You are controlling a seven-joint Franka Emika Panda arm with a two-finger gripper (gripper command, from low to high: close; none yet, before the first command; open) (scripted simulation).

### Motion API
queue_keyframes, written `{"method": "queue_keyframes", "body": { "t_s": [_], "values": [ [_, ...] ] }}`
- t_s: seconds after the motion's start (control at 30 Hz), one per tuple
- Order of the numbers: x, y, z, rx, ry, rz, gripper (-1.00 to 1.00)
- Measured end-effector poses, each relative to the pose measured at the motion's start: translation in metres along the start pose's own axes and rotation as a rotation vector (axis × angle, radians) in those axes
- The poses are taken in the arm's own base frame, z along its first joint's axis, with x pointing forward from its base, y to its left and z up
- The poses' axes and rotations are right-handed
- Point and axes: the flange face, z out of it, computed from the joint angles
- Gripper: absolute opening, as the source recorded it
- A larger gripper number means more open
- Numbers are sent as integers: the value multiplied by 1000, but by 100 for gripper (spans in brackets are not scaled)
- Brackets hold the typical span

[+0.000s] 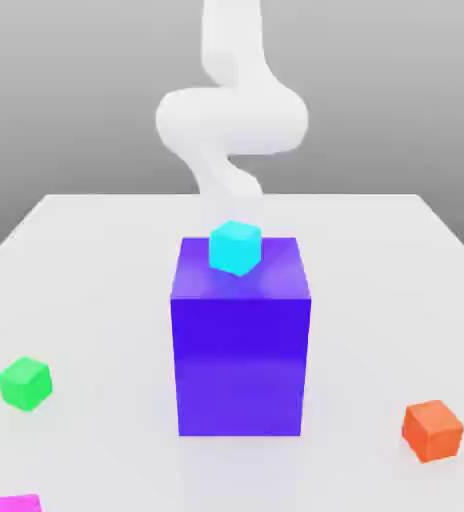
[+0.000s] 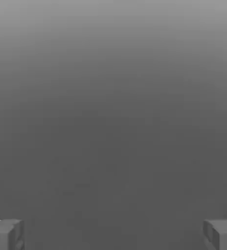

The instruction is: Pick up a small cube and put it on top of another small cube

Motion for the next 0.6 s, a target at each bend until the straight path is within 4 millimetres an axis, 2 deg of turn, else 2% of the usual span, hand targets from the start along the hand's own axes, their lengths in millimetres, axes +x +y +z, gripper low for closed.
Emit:
{"method": "queue_keyframes", "body": {
  "t_s": [0.13, 0.3, 0.47, 0.6],
  "values": [
    [16, 5, 68, -128, 1, 142, 0],
    [34, 28, 152, -269, 0, 316, 0],
    [47, 67, 232, -398, -3, 495, 0],
    [55, 110, 293, -495, -6, 649, 0]
  ]
}}
